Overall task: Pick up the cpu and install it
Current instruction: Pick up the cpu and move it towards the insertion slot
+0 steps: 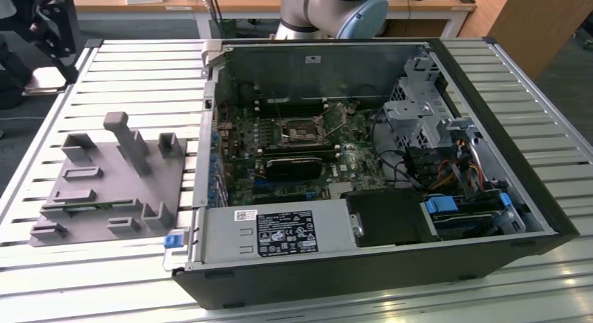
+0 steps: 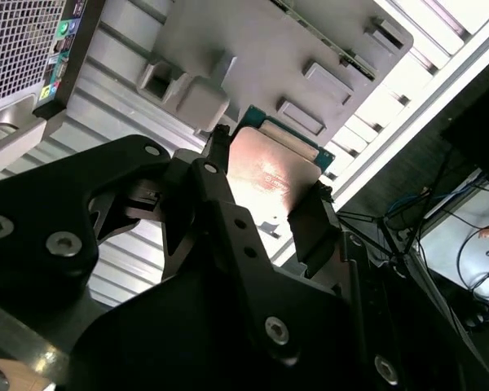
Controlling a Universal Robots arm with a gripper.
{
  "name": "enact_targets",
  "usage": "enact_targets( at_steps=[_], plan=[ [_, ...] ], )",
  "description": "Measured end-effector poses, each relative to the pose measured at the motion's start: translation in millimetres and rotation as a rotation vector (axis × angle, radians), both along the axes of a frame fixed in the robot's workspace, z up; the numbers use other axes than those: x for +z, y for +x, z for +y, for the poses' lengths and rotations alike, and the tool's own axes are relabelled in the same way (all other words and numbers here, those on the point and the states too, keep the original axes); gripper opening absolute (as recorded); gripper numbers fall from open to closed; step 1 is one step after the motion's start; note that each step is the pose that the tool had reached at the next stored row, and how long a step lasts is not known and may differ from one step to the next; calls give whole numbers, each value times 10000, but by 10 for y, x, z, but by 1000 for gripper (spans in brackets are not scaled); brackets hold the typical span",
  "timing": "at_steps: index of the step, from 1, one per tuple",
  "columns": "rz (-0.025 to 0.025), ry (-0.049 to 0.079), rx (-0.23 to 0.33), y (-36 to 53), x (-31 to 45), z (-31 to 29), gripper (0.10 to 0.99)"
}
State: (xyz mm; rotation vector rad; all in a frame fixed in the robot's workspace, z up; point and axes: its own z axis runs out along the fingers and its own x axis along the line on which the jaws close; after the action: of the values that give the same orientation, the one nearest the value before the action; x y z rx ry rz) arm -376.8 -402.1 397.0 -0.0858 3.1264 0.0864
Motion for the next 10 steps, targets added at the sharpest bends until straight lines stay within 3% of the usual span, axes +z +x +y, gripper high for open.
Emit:
enact_targets(
  at_steps=[10],
  plan=[
    [-1,0,-1,165,-1,14,541]
  ],
)
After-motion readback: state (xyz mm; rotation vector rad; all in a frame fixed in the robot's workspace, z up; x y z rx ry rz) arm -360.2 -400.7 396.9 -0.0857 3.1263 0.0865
